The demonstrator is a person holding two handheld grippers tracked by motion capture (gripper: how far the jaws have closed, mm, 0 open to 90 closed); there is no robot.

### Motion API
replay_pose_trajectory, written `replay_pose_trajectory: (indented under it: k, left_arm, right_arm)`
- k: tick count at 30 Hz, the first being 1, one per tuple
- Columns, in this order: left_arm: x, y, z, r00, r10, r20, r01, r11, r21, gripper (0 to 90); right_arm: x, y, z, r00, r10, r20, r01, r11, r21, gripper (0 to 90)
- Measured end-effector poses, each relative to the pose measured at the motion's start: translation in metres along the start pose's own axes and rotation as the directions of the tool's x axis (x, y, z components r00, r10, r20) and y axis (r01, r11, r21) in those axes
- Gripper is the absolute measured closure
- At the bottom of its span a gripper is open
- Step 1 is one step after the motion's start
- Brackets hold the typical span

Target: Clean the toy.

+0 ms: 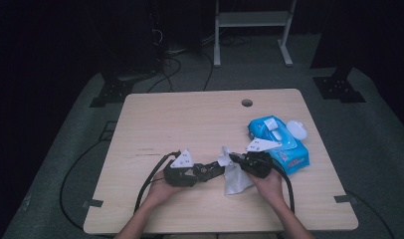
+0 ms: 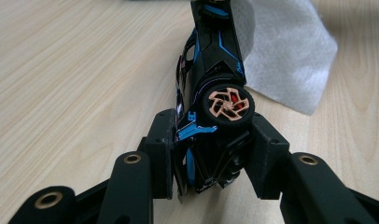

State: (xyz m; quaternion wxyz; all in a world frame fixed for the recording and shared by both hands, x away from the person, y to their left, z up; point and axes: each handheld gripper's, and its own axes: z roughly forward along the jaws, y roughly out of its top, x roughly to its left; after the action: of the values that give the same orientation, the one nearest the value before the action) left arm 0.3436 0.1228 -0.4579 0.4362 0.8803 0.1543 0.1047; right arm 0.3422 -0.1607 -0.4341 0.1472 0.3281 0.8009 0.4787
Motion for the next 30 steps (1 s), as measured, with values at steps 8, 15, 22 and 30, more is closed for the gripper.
replay_pose_trajectory:
  k: [8, 15, 22, 30]
  left_arm:
    - [0.001, -0.001, -0.001, 1.0000, -0.008, 0.001, 0.008, 1.0000, -0.005, 58.3]
    - [0.001, -0.001, -0.001, 1.0000, -0.001, -0.002, 0.001, 1.0000, 0.003, 58.2]
    - [0.000, 0.000, 0.001, 1.0000, -0.006, -0.007, 0.006, 1.0000, -0.003, 58.3]
    - [0.001, 0.000, 0.000, 1.0000, -0.008, -0.001, 0.008, 1.0000, -0.004, 58.3]
  right_arm:
    - [0.016, 0.003, 0.009, 0.9988, -0.042, -0.024, 0.042, 0.999, -0.003, 86.8]
    - [-0.013, -0.003, -0.008, 0.9990, 0.033, 0.032, -0.032, 0.999, -0.013, 86.9]
    - [0.001, 0.002, -0.002, 0.9983, 0.020, -0.054, -0.022, 0.999, -0.041, 86.8]
    - [-0.011, -0.004, -0.001, 0.9986, 0.039, -0.036, -0.040, 0.999, -0.024, 86.9]
